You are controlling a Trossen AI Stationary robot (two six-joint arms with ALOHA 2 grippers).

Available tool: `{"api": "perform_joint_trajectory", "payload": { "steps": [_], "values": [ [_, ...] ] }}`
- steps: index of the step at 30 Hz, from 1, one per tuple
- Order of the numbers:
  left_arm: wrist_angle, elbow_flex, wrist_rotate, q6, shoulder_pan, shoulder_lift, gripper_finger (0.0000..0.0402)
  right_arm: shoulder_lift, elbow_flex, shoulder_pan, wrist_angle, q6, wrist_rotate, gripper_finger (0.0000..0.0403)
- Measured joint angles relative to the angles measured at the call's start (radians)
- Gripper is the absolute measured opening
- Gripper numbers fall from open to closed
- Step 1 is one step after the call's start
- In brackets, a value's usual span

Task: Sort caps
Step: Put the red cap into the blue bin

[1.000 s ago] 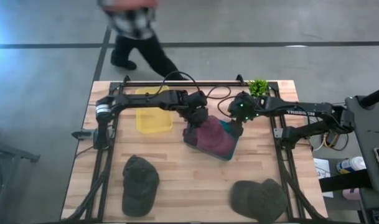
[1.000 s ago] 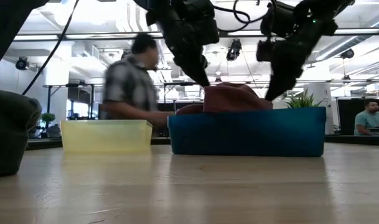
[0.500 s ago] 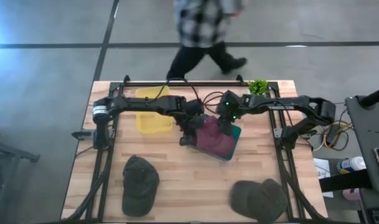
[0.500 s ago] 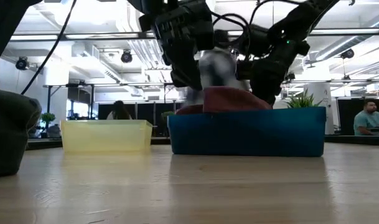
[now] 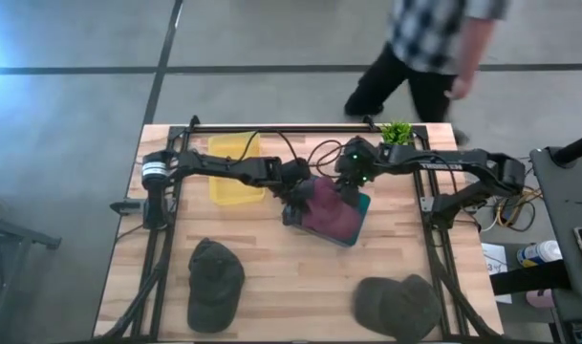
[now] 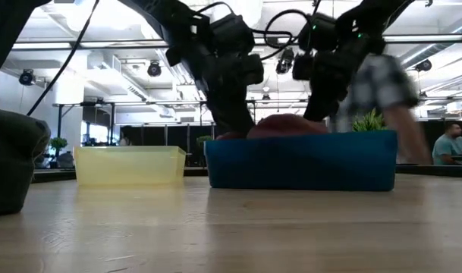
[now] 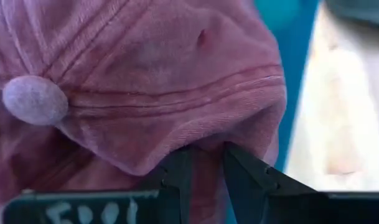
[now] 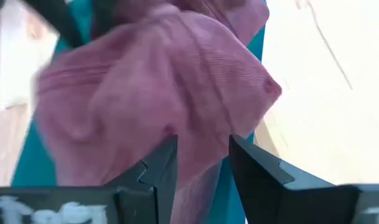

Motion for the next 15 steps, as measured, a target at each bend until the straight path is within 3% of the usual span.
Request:
{"api": "perform_joint_trajectory", "payload": {
  "steps": [6,12,15],
  "values": [
    [-0.032,-0.014,-0.173,0.047,-0.005,-0.012,0.0087,-0.046,-0.004,0.0,-0.04,0.022,-0.002,0.0139],
    [-0.107,0.001,-0.174,0.031,-0.011,-0.15,0.0087,-0.097,-0.004,0.008,-0.035,0.076,-0.055,0.0141],
    [-0.104,-0.004,-0.053,-0.015,-0.013,-0.219,0.0087,-0.106,-0.004,0.014,-0.031,0.12,-0.129,0.0141]
  ]
}}
